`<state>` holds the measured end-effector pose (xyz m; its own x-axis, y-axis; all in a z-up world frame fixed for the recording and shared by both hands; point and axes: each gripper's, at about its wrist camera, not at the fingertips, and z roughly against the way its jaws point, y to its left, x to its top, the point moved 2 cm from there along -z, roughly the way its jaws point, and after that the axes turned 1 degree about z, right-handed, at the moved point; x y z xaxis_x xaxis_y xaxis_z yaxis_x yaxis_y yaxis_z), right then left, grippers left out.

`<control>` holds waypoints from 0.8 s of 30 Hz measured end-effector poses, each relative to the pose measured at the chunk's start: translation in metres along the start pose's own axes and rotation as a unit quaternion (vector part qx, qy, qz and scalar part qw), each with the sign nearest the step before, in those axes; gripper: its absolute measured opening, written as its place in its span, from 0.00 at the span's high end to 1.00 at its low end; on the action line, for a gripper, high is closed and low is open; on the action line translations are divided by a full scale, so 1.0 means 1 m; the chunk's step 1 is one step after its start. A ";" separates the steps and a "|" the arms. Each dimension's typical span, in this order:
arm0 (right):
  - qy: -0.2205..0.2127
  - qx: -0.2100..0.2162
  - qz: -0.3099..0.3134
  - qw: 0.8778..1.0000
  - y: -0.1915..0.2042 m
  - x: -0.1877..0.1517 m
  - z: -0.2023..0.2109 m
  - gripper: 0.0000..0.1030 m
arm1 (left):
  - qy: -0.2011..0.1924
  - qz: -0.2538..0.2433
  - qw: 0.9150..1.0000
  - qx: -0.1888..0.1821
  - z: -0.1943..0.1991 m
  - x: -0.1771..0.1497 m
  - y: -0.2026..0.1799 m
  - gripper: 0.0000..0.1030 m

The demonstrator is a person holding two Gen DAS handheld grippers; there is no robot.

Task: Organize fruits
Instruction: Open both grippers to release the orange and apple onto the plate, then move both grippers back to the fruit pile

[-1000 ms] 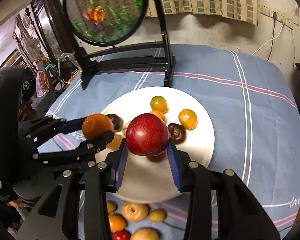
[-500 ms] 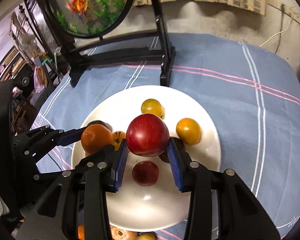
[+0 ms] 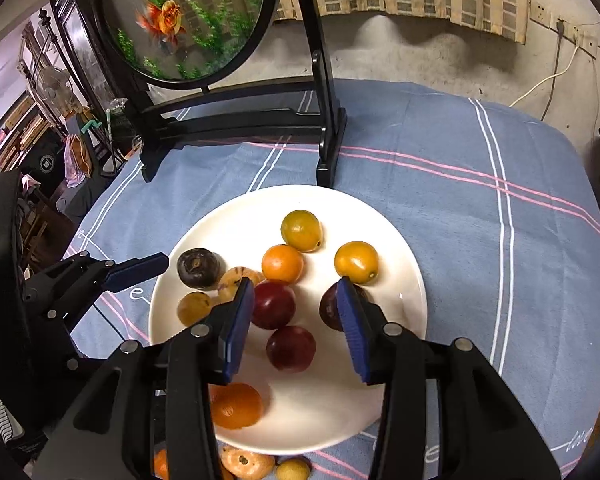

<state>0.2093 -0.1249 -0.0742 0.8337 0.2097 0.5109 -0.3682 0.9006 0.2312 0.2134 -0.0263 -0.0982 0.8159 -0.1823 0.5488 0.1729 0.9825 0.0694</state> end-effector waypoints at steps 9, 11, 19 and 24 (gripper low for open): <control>-0.024 -0.010 0.007 1.000 0.013 -0.008 0.045 0.57 | -0.026 -0.005 1.000 -0.007 0.047 -0.007 -0.007 0.34; -0.034 -0.012 0.007 0.999 0.015 -0.013 0.060 0.57 | -0.034 0.000 0.999 -0.011 0.062 -0.011 -0.003 0.34; -0.053 -0.014 0.016 0.998 0.025 -0.085 0.117 0.32 | -0.023 0.028 0.999 -0.018 0.097 -0.063 0.024 0.34; -0.019 -0.043 0.010 0.999 0.017 -0.159 0.117 0.32 | 0.017 0.033 0.999 -0.029 0.099 -0.120 0.024 0.33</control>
<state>0.0222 -0.1877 -0.0542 0.8094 0.2148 0.5466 -0.3466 0.9260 0.1494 0.0648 0.0234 -0.0795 0.8444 -0.1193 0.5222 0.1494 0.9887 -0.0157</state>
